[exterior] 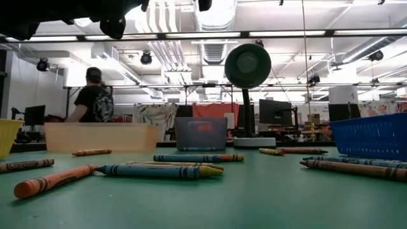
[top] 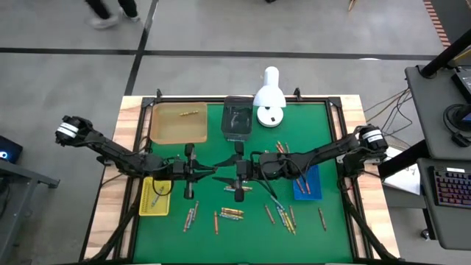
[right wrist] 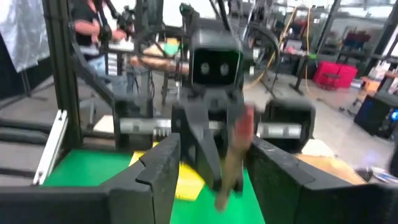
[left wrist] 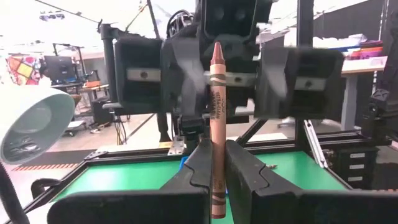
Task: Sort crayons
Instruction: Put the brown crayon into the black bin
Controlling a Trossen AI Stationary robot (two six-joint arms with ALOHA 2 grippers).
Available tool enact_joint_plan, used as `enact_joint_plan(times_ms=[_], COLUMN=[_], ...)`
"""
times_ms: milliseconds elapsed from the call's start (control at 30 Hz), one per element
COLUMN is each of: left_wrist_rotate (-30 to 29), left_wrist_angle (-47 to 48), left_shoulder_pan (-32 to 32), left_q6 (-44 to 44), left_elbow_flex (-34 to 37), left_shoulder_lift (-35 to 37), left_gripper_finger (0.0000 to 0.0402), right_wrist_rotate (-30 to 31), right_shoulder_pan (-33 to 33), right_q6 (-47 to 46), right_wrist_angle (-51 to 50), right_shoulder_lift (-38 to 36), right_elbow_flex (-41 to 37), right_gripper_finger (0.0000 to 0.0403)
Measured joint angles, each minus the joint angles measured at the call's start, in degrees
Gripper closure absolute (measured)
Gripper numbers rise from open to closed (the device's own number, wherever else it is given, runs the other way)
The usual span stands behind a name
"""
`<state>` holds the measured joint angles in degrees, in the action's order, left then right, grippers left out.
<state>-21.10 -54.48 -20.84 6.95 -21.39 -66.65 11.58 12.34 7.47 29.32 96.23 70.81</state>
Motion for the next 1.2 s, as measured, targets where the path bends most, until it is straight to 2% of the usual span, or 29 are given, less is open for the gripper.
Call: enact_joint_plan(times_ms=[167, 400, 600, 667, 800, 900, 1100, 1200], left_wrist_rotate=[0.00, -1.89, -2.81, -3.49, -8.85, -9.53, -9.40, -4.23], left_wrist_angle=[0.09, 0.04, 0.70, 1.47, 3.18, 6.22, 16.58, 21.80], left_shoulder_pan=[0.00, 0.00, 0.07, 0.13, 0.89, 2.68, 10.68, 17.57], left_q6=[-0.56, -4.06, -4.30, -4.30, -3.98, -2.25, -1.23, -1.24], left_elbow_flex=[0.00, 0.00, -0.11, -0.11, -0.11, -0.11, -0.11, -0.11], left_shoulder_lift=[-0.02, 0.14, 0.54, 1.20, 3.72, 6.70, 14.09, 17.04], left_gripper_finger=[0.0400, 0.0380, 0.0327, 0.0309, 0.0281, 0.0270, 0.0273, 0.0278], right_wrist_rotate=[0.46, 1.02, 0.39, 0.37, 0.85, 2.86, 3.70, 3.36], right_shoulder_pan=[-0.18, -0.50, -1.62, -2.39, -4.79, -7.04, -14.14, -18.41], right_q6=[0.06, 0.06, -1.23, -1.45, -0.65, 0.84, 1.32, 1.29], right_wrist_angle=[-0.29, -0.78, -7.18, -10.78, -19.73, -27.56, -35.50, -36.51], right_shoulder_lift=[0.37, 0.01, -0.11, -0.11, -0.12, -0.16, -0.22, 0.09], right_elbow_flex=[0.49, 0.81, 3.59, 5.02, 9.15, 12.48, 15.51, 15.17], right_gripper_finger=[0.0276, 0.0380, 0.0386, 0.0387, 0.0388, 0.0388, 0.0389, 0.0389])
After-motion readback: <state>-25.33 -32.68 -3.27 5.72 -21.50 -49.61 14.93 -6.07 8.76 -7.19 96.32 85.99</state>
